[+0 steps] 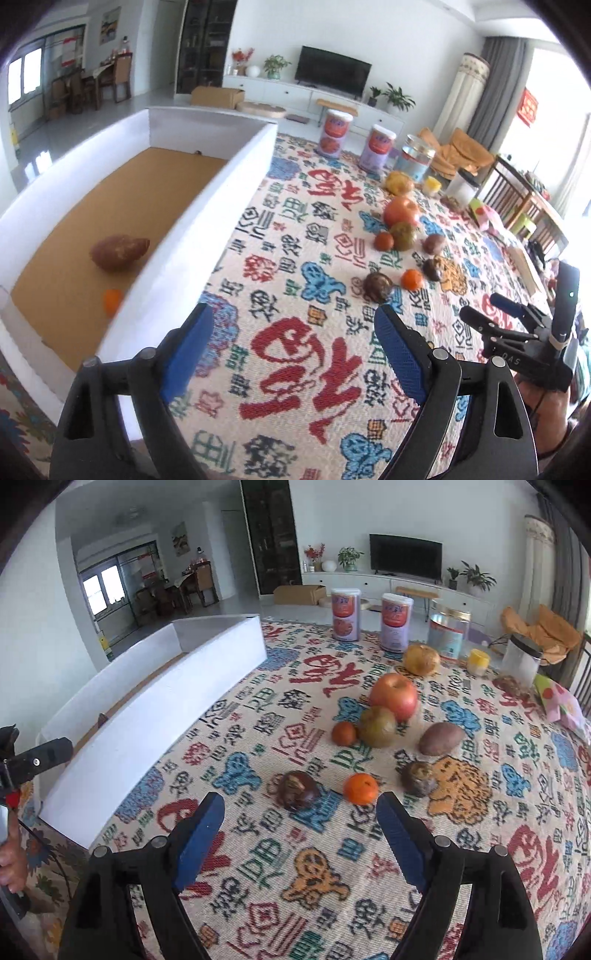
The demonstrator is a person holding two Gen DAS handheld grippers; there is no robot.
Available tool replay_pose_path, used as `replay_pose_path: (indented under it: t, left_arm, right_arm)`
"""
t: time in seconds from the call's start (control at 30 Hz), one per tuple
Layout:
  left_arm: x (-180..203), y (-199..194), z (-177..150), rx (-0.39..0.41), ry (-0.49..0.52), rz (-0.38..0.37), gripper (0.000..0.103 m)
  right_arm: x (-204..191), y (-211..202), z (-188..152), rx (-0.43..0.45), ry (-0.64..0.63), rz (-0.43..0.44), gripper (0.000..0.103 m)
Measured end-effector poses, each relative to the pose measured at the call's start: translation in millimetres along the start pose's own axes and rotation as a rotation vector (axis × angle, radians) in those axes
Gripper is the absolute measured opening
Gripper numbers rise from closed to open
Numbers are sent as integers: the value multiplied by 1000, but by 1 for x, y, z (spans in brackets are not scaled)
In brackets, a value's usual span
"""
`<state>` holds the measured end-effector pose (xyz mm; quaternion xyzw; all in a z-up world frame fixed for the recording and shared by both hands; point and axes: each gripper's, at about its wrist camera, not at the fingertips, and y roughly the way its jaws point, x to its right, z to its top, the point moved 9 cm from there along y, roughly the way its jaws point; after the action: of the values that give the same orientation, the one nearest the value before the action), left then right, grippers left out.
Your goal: Organize fruits
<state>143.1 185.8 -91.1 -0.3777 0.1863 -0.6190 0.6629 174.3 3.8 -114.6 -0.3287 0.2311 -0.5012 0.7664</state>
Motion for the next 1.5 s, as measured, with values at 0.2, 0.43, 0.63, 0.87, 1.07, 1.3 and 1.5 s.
replay_pose_path:
  t: [0.2,0.43,0.63,0.87,1.07,1.3,1.5]
  left_arm:
    - [56,82,-25,-69,75,39,89]
    - [55,123,-26,-65,104,126,89]
    - [57,131,-29,-91,135,156,100]
    - [58,132,-30,-93,133,156,102]
    - [57,132,-30,-93,133,155,102]
    - [58,132,-30,-93,134,155,102]
    - [57,132,-30,-93,134,155,102]
  right_arm:
    - [190,3,-80,-112,208,-318,84]
    - [270,14,-94,-126,353,-371,103]
    - [274,17,-96,-122,377,-367,103]
    - [273,15,-98,-122,374,-367,103]
    - [273,15,-98,-122,375,-367,103]
    - [273,15,-98,-122,375,-367,103]
    - [273,15,-98,-122,375,-366,103]
